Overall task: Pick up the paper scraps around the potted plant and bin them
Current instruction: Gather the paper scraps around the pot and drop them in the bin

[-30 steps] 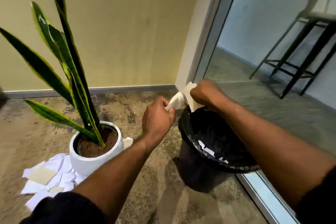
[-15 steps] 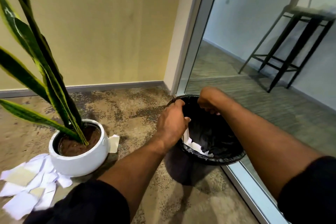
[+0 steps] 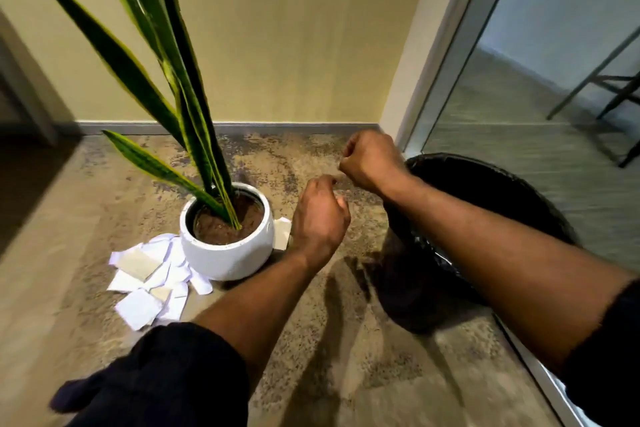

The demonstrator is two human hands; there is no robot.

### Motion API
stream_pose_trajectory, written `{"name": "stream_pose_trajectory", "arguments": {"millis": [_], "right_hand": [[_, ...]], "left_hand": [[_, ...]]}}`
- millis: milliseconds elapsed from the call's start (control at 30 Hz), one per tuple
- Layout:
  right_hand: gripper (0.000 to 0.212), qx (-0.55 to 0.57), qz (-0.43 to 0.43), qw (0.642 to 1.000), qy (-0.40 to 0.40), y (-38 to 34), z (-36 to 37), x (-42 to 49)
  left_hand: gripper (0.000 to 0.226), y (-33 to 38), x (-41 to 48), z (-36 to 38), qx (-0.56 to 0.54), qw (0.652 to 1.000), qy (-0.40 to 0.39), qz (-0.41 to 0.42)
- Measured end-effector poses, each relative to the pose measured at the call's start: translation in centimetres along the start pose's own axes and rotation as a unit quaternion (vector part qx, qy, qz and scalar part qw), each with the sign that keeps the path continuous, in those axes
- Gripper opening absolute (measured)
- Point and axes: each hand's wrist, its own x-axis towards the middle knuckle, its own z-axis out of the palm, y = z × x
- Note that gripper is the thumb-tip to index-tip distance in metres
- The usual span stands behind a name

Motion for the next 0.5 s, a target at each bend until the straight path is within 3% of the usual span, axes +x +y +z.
{"name": "stream_pose_trajectory", "arguments": {"millis": [267, 500], "right_hand": [[0.008, 0.045, 0.064, 0.992, -0.103, 1.0, 11.0, -1.6], [0.012, 0.055, 0.120, 0.985, -0.110, 2.3, 17.0, 1.2]], "left_hand": [[0.026, -8.3, -2.0, 2.7, 0.043, 0.983, -0.150, -0.094], [0.053, -15.1, -2.7, 5.9, 0.139, 0.951, -0.263, -0.085]]}}
